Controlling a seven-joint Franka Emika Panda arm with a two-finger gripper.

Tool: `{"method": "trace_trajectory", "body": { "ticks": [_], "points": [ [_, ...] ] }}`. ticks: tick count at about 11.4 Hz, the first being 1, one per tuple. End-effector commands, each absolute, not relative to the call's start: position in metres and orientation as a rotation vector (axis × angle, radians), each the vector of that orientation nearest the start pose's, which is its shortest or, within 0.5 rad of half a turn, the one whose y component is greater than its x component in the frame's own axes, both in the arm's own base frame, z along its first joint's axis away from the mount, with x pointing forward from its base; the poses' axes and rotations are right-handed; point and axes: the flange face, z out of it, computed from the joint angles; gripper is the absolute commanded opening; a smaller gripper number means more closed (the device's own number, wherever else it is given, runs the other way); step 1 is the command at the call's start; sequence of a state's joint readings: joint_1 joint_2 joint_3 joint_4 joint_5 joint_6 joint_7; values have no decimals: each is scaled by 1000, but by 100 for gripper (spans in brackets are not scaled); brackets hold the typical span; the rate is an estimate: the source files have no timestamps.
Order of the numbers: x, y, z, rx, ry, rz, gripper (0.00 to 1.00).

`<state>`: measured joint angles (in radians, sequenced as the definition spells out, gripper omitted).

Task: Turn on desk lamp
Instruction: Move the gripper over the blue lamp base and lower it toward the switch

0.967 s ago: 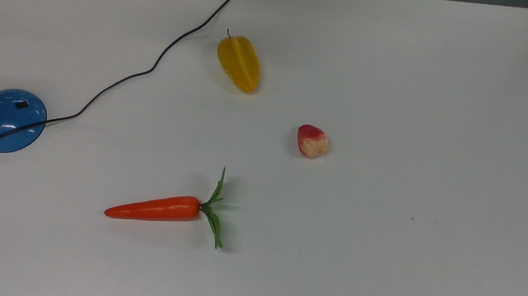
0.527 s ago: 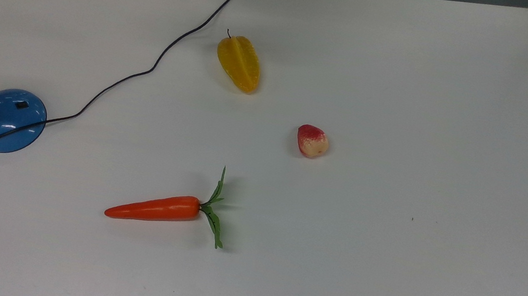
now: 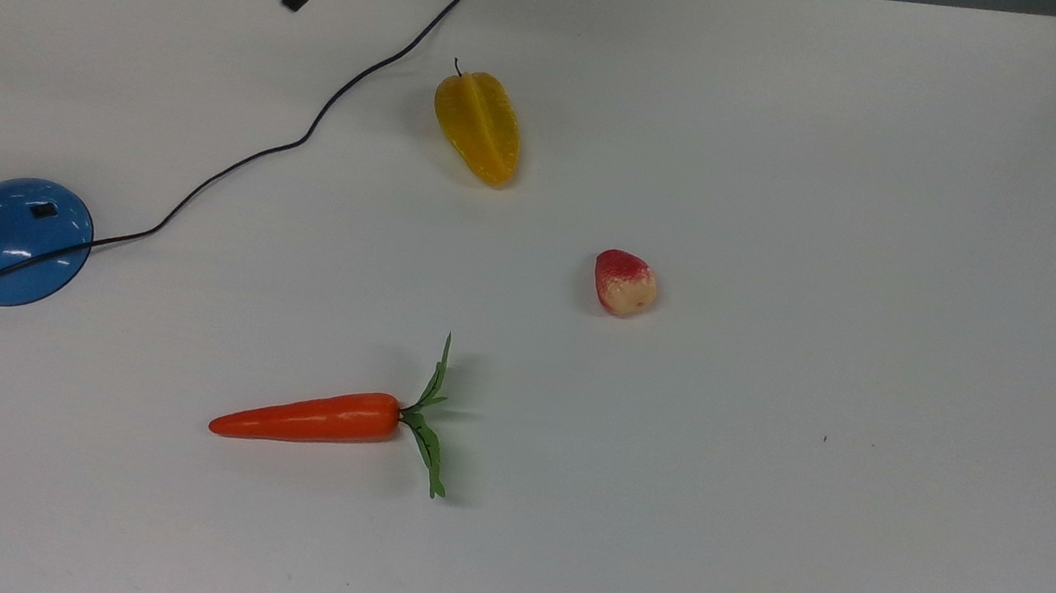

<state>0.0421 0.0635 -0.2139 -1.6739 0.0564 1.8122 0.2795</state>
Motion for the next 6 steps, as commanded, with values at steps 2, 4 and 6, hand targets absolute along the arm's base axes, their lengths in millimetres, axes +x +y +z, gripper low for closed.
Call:
{"method": "trace_trajectory", "body": {
  "ticks": [2,4,6],
  "points": [
    [597,-175,538,-2881,1103,-387,0],
    [609,-211,521,-2841,1223,-530,0],
    [613,-233,507,-2836,1274,-591,0]
  ]
}}
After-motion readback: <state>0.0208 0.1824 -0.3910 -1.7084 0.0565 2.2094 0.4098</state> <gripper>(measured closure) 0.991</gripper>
